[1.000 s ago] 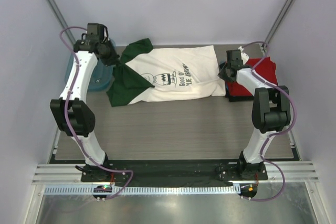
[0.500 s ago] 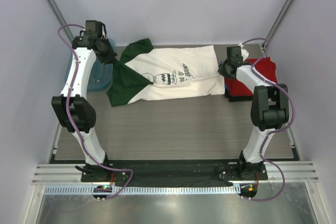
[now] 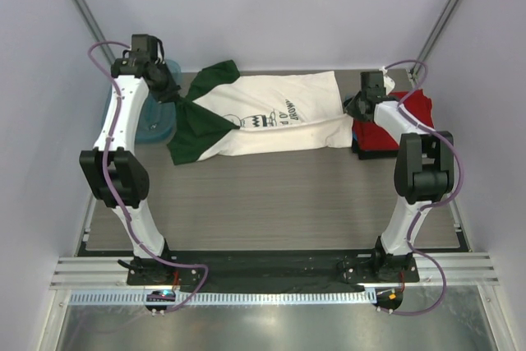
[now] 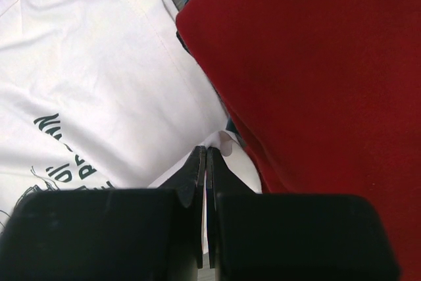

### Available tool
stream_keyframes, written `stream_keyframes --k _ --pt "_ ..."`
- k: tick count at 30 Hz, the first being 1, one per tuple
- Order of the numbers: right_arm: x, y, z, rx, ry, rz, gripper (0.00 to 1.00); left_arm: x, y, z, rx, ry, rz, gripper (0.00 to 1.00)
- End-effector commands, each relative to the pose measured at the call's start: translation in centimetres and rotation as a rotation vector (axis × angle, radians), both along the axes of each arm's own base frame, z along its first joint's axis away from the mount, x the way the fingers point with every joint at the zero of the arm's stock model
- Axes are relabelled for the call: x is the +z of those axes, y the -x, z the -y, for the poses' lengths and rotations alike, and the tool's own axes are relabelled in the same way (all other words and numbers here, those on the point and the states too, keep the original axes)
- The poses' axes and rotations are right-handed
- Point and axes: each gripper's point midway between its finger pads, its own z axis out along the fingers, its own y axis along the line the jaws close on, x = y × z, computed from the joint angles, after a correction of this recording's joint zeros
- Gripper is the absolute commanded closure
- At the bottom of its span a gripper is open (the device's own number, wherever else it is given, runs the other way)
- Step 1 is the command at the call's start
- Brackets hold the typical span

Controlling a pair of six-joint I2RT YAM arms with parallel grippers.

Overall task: Fold and stack the t-shirts
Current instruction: Fold the tshirt

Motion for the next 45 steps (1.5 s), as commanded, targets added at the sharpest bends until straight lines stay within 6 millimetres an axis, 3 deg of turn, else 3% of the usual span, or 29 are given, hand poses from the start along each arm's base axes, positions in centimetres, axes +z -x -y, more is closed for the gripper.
stream_keyframes --k 1,11,21,23,24,25,26,27,28,30,31,32,33,34,35,36,37,38,39,40,41,42,43,44,45 --pt "1.2 -1.3 -0.2 0.003 -0.028 0.045 0.99 2.2 0.3 -0.6 0.016 -0.004 0.058 1.00" --pt "-0.8 -2.0 -1.8 0.049 -0.056 0.013 0.99 2.3 -0.8 -0.4 0.015 0.009 0.059 1.00" --pt "0.1 -3.8 -2.2 0.057 -0.062 0.040 0.99 1.1 -3.7 0.3 -0.001 0.047 0.041 1.00" --pt "0.0 -4.5 -2.5 0.073 -0.073 0.044 0.74 0.6 -4.7 0.8 -0.015 0.069 0.044 1.00" --pt "-0.1 -4.7 -2.7 0.077 -0.077 0.044 0.65 0.4 -5.2 1.0 -0.019 0.082 0.053 0.91" --pt "0.0 -4.9 -2.7 0.075 -0.077 0.048 0.38 -0.3 -5.9 1.3 -0.025 0.096 0.052 0.72" --pt "0.1 -4.9 -2.6 0.071 -0.074 0.050 0.30 -0.2 -6.5 1.7 -0.029 0.116 0.073 0.48" --pt "0.3 -4.8 -2.6 0.074 -0.074 0.051 0.28 -0.2 -6.8 1.9 -0.038 0.127 0.077 0.32" --pt "0.0 -4.4 -2.7 0.077 -0.074 0.044 0.28 0.7 -7.1 2.1 -0.051 0.136 0.100 0.30" --pt "1.8 -3.9 -2.2 0.069 -0.057 0.076 0.29 2.5 -7.0 2.4 -0.063 0.147 0.142 0.24" --pt "1.3 -2.9 -2.1 0.064 -0.046 0.060 0.33 2.5 -6.6 2.3 -0.060 0.145 0.144 0.22" --pt "3.3 -2.4 -2.1 0.066 -0.049 0.107 0.35 4.6 -6.0 2.3 -0.061 0.146 0.191 0.19" --pt "3.6 -1.9 -2.2 0.060 -0.055 0.119 0.38 5.2 -5.5 2.2 -0.052 0.142 0.200 0.19" --pt "2.2 -0.1 -2.1 0.048 -0.054 0.088 0.41 4.7 -4.8 2.2 -0.041 0.148 0.184 0.19" --pt "4.5 0.2 -2.1 0.043 -0.068 0.170 0.41 7.0 -3.4 2.0 -0.037 0.146 0.230 0.19" --pt "4.8 1.0 -2.3 0.032 -0.097 0.195 0.42 5.7 -2.4 1.8 -0.020 0.134 0.196 0.19" --pt "2.5 3.1 -2.3 0.025 -0.107 0.159 0.43 6.5 -1.7 1.7 -0.007 0.138 0.220 0.19" --pt "2.4 3.8 -2.3 0.013 -0.117 0.175 0.45 6.5 -0.8 1.7 0.001 0.143 0.227 0.19" --pt "3.9 4.1 -2.2 0.004 -0.131 0.238 0.47 6.6 1.4 1.9 0.003 0.149 0.235 0.20" --pt "2.4 5.4 -2.3 -0.013 -0.147 0.220 0.50 6.8 2.2 2.2 0.021 0.171 0.249 0.20" --pt "2.2 5.9 -2.5 -0.013 -0.155 0.226 0.51 7.1 2.7 2.3 0.028 0.184 0.284 0.20" --pt "2.1 6.1 -2.5 -0.023 -0.154 0.237 0.51 5.0 4.1 2.6 0.043 0.199 0.244 0.20" --pt "1.3 6.9 -2.5 -0.035 -0.151 0.222 0.52 7.0 5.1 2.8 0.038 0.218 0.323 0.20" --pt "1.1 7.1 -3.1 -0.032 -0.153 0.227 0.52 6.9 5.8 3.0 0.060 0.244 0.331 0.21" --pt "0.8 7.3 -2.8 -0.051 -0.139 0.227 0.52 4.7 6.9 3.2 0.077 0.256 0.290 0.21"
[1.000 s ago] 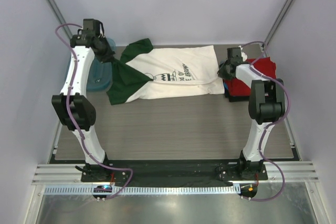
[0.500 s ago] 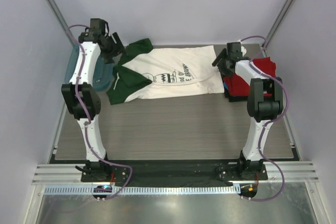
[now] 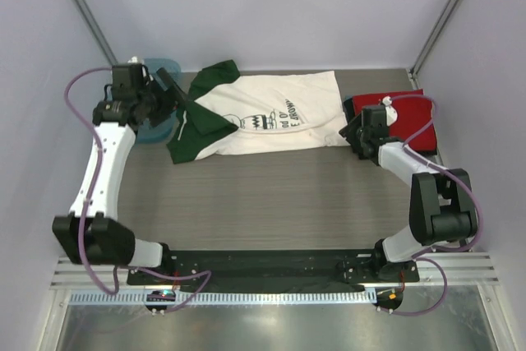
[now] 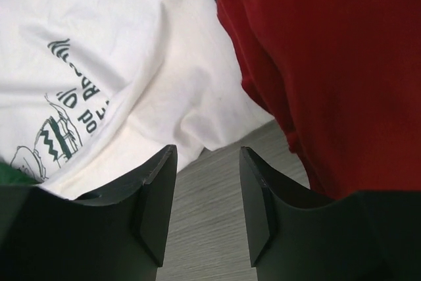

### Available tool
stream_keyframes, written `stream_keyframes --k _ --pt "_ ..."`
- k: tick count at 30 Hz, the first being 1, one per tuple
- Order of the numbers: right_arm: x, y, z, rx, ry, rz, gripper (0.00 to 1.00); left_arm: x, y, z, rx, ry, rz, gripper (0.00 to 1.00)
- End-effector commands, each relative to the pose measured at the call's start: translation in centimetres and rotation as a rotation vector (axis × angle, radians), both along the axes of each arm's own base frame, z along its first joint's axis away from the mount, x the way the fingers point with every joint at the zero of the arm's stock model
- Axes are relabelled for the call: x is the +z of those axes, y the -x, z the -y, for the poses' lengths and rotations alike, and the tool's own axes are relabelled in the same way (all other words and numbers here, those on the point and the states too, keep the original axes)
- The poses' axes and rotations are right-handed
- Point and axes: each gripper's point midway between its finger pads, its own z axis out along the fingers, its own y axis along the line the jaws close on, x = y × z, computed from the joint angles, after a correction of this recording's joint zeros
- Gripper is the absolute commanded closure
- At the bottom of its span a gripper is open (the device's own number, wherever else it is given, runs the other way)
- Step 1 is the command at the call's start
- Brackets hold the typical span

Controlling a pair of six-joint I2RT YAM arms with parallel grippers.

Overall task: Fold and stack the t-shirts
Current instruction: Fold the tshirt

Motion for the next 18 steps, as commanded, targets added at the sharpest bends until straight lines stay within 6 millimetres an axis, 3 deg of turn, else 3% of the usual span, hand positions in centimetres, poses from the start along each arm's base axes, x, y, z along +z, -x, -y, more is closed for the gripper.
stream_keyframes --k 1,2,3,4,6,7,9,13,18 --pt "0.2 -0.6 -0.2 -0.071 -0.006 0.080 0.51 1.2 0.9 0.9 0.046 0.090 0.133 0.21" --pt "-0.2 -0.4 -0.2 -0.084 -0.010 0.073 0.51 0.7 1.4 1.4 0.057 0.131 0.127 0.22" --pt "-0.5 -0.4 -0.3 -0.087 -0.014 0.081 0.51 -1.5 2.3 1.8 0.061 0.141 0.089 0.22" --pt "-1.5 -0.3 -0.3 -0.089 -0.011 0.065 0.51 -0.6 2.8 2.0 0.067 0.160 0.136 0.23" --pt "-2.4 -0.5 0.4 -0.118 0.024 0.041 0.52 -2.4 3.7 2.4 0.075 0.185 0.115 0.23" --pt "-1.9 -1.2 1.5 -0.160 0.067 0.051 0.52 -2.3 3.7 2.4 0.077 0.186 0.135 0.23" --pt "-2.8 -1.3 2.4 -0.178 0.121 0.006 0.52 -2.8 4.1 2.5 0.075 0.182 0.133 0.23" --pt "-2.9 -2.3 3.4 -0.184 0.143 0.004 0.42 -3.2 4.3 2.7 0.046 0.167 0.124 0.23" --pt "-5.6 -2.8 5.4 -0.217 0.114 -0.061 0.41 -4.2 4.5 2.7 0.033 0.147 0.101 0.23"
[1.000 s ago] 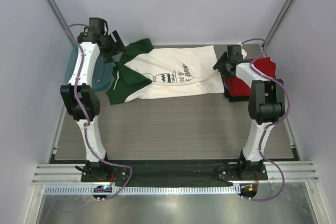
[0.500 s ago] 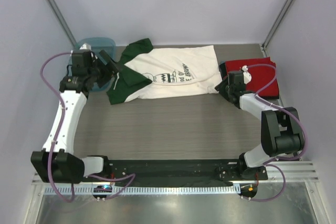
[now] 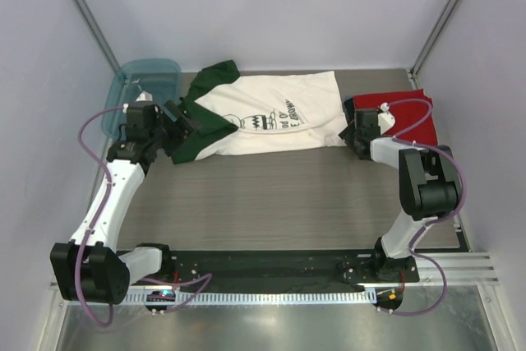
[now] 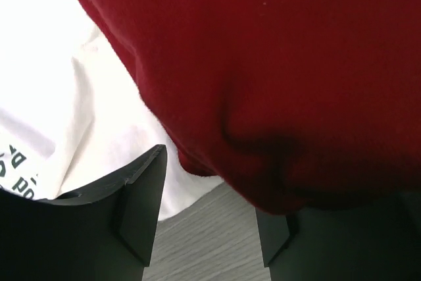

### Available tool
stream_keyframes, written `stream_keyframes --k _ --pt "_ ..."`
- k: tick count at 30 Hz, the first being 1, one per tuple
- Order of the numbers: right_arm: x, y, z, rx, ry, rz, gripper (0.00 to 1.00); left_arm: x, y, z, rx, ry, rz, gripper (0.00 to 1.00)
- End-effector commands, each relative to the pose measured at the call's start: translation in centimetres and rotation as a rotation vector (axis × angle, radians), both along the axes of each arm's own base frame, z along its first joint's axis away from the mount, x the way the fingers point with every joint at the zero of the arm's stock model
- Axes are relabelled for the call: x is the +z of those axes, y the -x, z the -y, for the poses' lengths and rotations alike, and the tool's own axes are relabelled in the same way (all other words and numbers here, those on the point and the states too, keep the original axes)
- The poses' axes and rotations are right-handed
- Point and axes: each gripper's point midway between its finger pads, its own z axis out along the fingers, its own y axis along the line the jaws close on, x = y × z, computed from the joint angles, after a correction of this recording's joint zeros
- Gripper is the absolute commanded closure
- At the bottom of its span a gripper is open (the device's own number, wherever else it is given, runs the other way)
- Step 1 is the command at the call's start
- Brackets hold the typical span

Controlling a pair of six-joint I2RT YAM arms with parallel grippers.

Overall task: Fold and stack the t-shirts
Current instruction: Fold the tshirt

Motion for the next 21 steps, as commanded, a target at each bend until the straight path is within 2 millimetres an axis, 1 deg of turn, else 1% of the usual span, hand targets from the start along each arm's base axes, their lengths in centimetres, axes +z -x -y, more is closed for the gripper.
stream_keyframes --k 1,3,6,7,8,10,11,12,13,15,16,18,19,20,21 --pt "0.3 -1.4 3.6 -0.091 0.038 0.031 0.40 1.5 -0.6 0.1 -0.013 -0.009 0.075 0.23" --pt "0.3 -1.2 3.9 -0.094 0.038 0.033 0.40 1.2 -0.6 0.0 -0.013 -0.014 0.070 0.23" --pt "0.7 -1.1 4.6 -0.105 0.056 0.037 0.39 0.7 -0.5 -0.2 -0.011 -0.028 0.064 0.23" --pt "1.1 -1.0 5.4 -0.123 0.049 0.046 0.39 0.6 -0.3 -0.2 -0.011 -0.029 0.061 0.23" --pt "1.2 -1.0 5.7 -0.128 0.044 0.048 0.39 0.3 -0.3 -0.3 -0.006 -0.033 0.057 0.23" --pt "1.2 -0.7 4.9 -0.098 0.027 0.058 0.39 0.0 -0.3 -0.4 -0.003 -0.039 0.054 0.23" --pt "2.1 -1.1 4.5 -0.086 0.020 0.099 0.39 -0.6 -0.2 -0.5 0.000 -0.043 0.045 0.23" --pt "2.1 -0.9 4.2 -0.076 0.018 0.106 0.40 -0.8 -0.2 -0.5 0.002 -0.038 0.040 0.22" --pt "1.9 -0.6 2.7 -0.040 0.011 0.105 0.39 -1.0 -0.3 -0.4 0.000 -0.034 0.043 0.23" --pt "2.4 -0.6 1.7 -0.012 -0.020 0.135 0.41 -1.7 -0.1 -0.3 0.007 -0.021 0.029 0.23" --pt "2.0 -0.2 1.1 0.000 -0.038 0.133 0.41 -1.7 -0.2 -0.2 0.009 -0.013 0.033 0.23" --pt "2.4 0.0 0.5 0.008 -0.056 0.156 0.42 -2.1 0.0 -0.1 0.014 0.006 0.030 0.23" --pt "2.1 0.4 0.2 0.000 -0.067 0.153 0.43 -2.1 0.0 -0.1 0.017 0.010 0.037 0.23" --pt "2.1 0.5 0.0 -0.005 -0.077 0.160 0.44 -2.4 0.2 0.0 0.018 0.014 0.033 0.23" --pt "1.6 0.7 -0.1 -0.006 -0.086 0.155 0.46 -2.3 0.1 0.0 0.020 0.017 0.038 0.23"
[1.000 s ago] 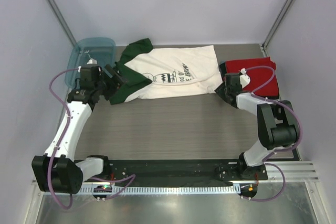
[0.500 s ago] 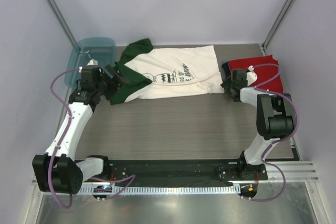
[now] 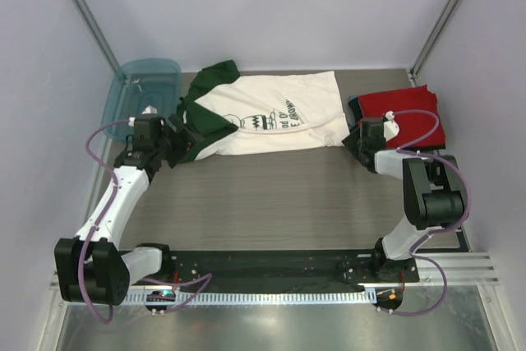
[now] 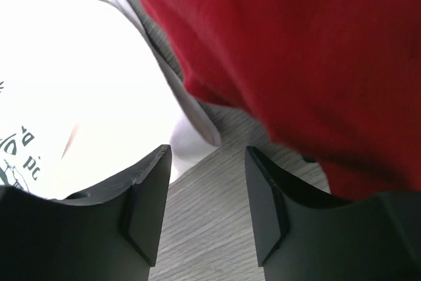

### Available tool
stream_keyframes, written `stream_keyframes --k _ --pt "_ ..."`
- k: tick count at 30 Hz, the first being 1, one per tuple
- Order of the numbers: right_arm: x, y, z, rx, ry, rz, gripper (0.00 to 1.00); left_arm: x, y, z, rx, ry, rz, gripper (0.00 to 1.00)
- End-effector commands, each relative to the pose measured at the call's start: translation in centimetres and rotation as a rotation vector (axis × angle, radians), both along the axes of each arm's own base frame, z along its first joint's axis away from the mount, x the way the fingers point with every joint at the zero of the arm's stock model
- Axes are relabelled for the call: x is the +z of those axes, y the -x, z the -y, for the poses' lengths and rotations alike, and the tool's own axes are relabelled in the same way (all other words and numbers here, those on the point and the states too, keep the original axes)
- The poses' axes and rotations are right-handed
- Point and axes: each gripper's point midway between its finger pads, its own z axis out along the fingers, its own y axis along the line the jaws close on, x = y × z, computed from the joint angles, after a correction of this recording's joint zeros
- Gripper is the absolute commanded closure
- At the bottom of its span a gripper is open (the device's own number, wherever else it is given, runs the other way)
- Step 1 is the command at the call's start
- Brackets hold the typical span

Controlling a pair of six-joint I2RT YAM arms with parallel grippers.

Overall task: Fold and stack the t-shirts
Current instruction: Fold the tshirt

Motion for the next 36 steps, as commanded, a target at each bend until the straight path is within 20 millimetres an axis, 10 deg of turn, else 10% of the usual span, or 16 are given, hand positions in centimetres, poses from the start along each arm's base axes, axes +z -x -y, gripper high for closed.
stream_keyframes --k 1,10,17,24,36 --pt "1.6 -0.7 -0.8 -0.023 -0.045 0.091 0.46 2.2 -0.9 0.1 0.016 0.027 0.102 0.24" --pt "-1.1 -1.6 -1.2 -0.110 -0.041 0.035 0.55 2.2 -0.2 -0.1 0.024 0.021 0.114 0.24" --pt "1.3 -0.5 0.7 -0.206 0.104 0.046 0.99 0.3 0.4 -0.2 0.035 0.012 0.077 0.25" --pt "4.9 4.5 1.0 -0.185 0.163 0.092 0.99 -3.1 2.0 -0.5 0.038 -0.037 0.034 0.29" --pt "2.5 11.4 2.6 -0.118 0.238 -0.007 0.99 -7.9 1.1 -2.3 0.178 -0.048 0.054 0.43"
